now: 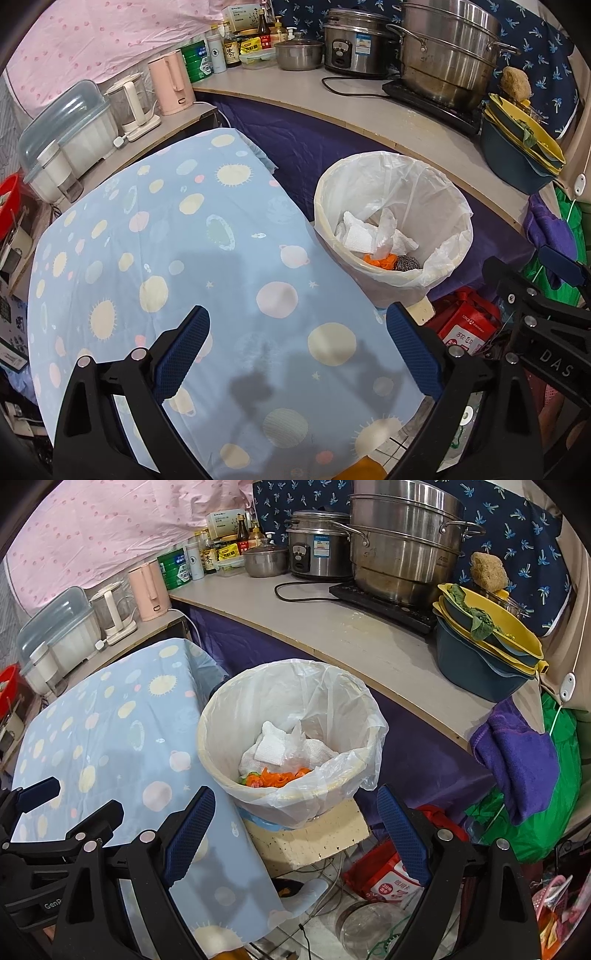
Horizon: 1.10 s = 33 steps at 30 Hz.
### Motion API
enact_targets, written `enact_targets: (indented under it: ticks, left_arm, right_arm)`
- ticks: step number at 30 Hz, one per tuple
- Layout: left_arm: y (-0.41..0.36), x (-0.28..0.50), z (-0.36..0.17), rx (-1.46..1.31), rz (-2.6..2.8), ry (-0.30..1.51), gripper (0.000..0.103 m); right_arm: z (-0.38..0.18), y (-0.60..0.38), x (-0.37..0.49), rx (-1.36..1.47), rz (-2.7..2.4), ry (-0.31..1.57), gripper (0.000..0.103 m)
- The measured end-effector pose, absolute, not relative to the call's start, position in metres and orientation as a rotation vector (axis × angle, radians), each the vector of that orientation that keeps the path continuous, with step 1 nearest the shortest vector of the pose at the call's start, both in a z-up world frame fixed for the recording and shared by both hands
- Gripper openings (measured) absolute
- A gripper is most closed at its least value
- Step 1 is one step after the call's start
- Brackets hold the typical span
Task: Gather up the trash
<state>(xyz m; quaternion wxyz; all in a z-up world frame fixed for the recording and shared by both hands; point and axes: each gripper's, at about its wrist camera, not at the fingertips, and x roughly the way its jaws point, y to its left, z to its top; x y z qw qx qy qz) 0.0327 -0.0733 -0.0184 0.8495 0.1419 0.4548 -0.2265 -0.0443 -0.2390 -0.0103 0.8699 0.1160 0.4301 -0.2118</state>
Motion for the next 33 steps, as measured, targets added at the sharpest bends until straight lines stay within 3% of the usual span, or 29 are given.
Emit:
enact_targets:
  ticks: [33]
  left_arm:
    - [-0.0744, 0.0319, -0.0208, 0.313, -0.459, 0.968, 0.091]
  right_arm:
    - [-0.0129, -0.2455, -0.0439, 0.248, -0.442, 0.902, 0.085]
